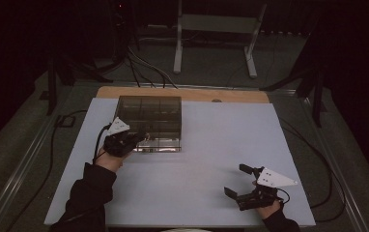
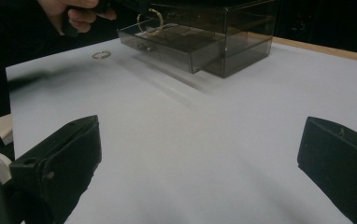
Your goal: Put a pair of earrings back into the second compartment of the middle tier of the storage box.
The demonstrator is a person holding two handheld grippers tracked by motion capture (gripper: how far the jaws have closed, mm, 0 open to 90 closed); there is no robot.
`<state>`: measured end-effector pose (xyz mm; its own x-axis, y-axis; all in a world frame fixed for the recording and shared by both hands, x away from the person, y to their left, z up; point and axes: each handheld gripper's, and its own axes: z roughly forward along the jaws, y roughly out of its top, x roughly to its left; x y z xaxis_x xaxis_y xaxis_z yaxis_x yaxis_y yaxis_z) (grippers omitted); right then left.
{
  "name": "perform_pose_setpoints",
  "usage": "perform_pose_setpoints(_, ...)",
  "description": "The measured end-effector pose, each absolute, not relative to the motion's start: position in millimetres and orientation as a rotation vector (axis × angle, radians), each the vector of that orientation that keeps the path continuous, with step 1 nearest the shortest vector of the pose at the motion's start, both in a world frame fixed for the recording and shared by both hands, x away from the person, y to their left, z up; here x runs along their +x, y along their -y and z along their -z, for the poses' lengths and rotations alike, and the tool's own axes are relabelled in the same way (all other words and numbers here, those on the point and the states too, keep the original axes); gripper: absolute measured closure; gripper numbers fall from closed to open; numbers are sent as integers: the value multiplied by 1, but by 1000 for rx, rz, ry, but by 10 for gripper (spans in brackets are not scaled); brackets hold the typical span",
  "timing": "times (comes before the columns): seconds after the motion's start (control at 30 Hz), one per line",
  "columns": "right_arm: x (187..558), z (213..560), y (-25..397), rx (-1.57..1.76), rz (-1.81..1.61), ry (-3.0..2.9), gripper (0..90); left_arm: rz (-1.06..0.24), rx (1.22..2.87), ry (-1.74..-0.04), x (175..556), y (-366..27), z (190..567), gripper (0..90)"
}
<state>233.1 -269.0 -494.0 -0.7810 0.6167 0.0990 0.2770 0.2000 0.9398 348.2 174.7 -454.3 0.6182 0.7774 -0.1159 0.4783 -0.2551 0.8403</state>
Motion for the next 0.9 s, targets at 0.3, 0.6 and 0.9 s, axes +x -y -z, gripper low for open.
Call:
perform_pose_setpoints(0.3, 233, 494, 270, 845, -1606, -2179, 0, -325, 1911, -1020, 359, -168, 468, 893)
perform_pose_setpoints(0.6, 233, 494, 269, 840, -1600, -2182, 0, -378, 1938, -1071, 366, -164, 474, 884)
perform_pose_setpoints(0.9, 233, 494, 269, 839, -1597, -2186, 0, -403, 1955, -1039, 364, -163, 475, 617)
